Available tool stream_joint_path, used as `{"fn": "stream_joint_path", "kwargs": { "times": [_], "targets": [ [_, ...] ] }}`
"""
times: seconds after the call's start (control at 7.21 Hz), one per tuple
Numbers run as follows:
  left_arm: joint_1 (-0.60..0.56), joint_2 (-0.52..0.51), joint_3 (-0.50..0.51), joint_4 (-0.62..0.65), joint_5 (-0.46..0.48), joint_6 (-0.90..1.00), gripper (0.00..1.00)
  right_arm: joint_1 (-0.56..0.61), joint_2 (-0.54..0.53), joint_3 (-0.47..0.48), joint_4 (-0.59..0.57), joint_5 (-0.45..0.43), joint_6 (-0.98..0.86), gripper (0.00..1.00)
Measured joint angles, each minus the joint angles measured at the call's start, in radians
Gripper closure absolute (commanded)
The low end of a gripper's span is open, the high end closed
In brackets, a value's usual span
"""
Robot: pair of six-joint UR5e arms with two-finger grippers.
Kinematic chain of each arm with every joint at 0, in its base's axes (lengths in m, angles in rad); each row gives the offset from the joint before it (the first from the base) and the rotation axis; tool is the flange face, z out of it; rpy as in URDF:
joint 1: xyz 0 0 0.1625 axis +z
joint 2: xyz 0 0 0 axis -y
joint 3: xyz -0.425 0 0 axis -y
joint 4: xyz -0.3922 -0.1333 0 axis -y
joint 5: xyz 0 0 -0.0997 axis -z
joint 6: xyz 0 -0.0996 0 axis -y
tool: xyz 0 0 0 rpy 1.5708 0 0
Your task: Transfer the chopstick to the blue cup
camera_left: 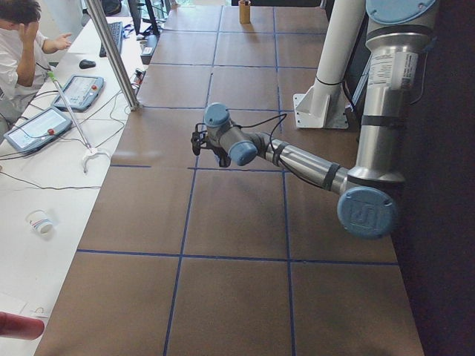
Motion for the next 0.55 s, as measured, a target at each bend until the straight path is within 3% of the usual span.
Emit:
{"fn": "stream_joint_path", "kwargs": {
  "times": [0.28,0.55],
  "targets": [
    [0.244,-0.282,0.000,0.244,0.232,-0.148,1.00,0.000,0.000,-0.001,0.000,0.000,-0.001,0.00],
    [0.372,-0.441,0.091,0.314,0.376,-0.185,1.00,0.000,0.001,0.000,0.000,0.004,-0.001,0.00]
  ]
}}
